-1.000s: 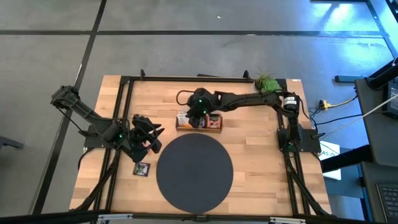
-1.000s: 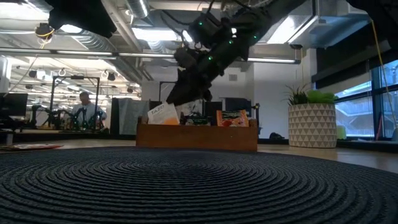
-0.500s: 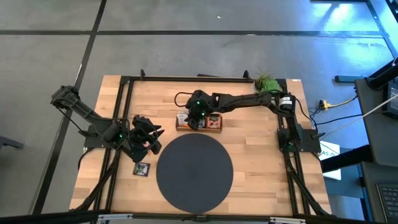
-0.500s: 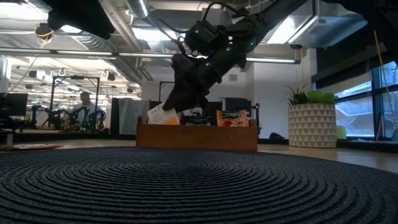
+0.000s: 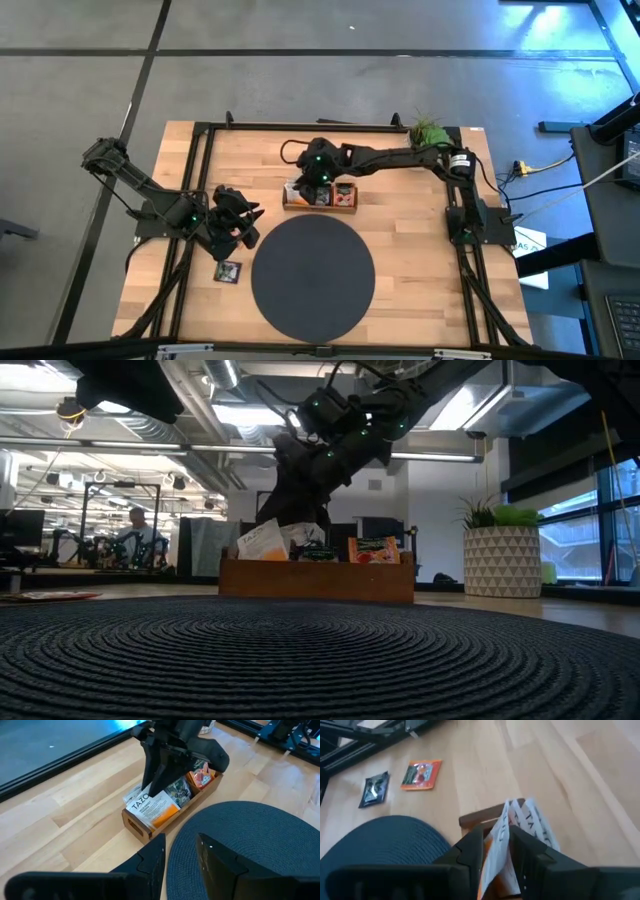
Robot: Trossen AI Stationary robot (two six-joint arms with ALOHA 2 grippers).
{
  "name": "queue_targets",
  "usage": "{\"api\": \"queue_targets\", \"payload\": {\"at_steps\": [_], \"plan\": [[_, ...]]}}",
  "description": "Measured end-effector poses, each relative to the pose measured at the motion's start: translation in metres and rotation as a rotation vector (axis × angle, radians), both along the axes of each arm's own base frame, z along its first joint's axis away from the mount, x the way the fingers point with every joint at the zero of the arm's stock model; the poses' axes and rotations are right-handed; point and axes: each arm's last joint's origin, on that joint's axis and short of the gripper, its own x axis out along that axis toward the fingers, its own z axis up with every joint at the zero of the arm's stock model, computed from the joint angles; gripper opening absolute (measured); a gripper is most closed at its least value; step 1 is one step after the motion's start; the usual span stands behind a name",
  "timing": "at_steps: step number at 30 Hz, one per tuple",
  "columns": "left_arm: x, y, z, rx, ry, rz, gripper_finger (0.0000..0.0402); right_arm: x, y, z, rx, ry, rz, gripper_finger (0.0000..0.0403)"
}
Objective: Pick & Place Tea
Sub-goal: Put the white tea bag into the left of the wooden organizer
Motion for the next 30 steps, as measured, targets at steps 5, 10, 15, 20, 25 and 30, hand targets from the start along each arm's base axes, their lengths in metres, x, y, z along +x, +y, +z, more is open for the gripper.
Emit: {"api": "queue_targets", "payload": {"at_steps": [5,10,15,20,25,30], "plan": [[0.0,0.0,0.0,0.001,0.0,0.0,0.0105,-0.003,0.001,-0.003,0.011,0.045,0.009,0.0048],[0.0,0.0,0.0,0.002,-0.001,0.001,0.0104,-0.003,0.001,-0.003,-0.006,0.04,0.023,0.0007],[0.0,0.0,0.0,0.002,-0.001,0.001,0.0107,-0.002,0.001,-0.002,0.012,0.031,0.006,0.0006],[0.0,0.0,0.0,0.005,0.003,-0.005,0.0109,-0.002,0.0,0.003,0.024,0.007,-0.012,0.0004],[0.0,0.0,0.0,-0.003,-0.003,0.002,0.0105,0.0,-0.001,0.017,-0.007,-0.08,-0.024,0.0003],[-0.001,-0.001,0.0,-0.012,-0.01,0.004,0.0105,-0.012,0.002,0.014,-0.004,-0.07,-0.026,0.0002]]}}
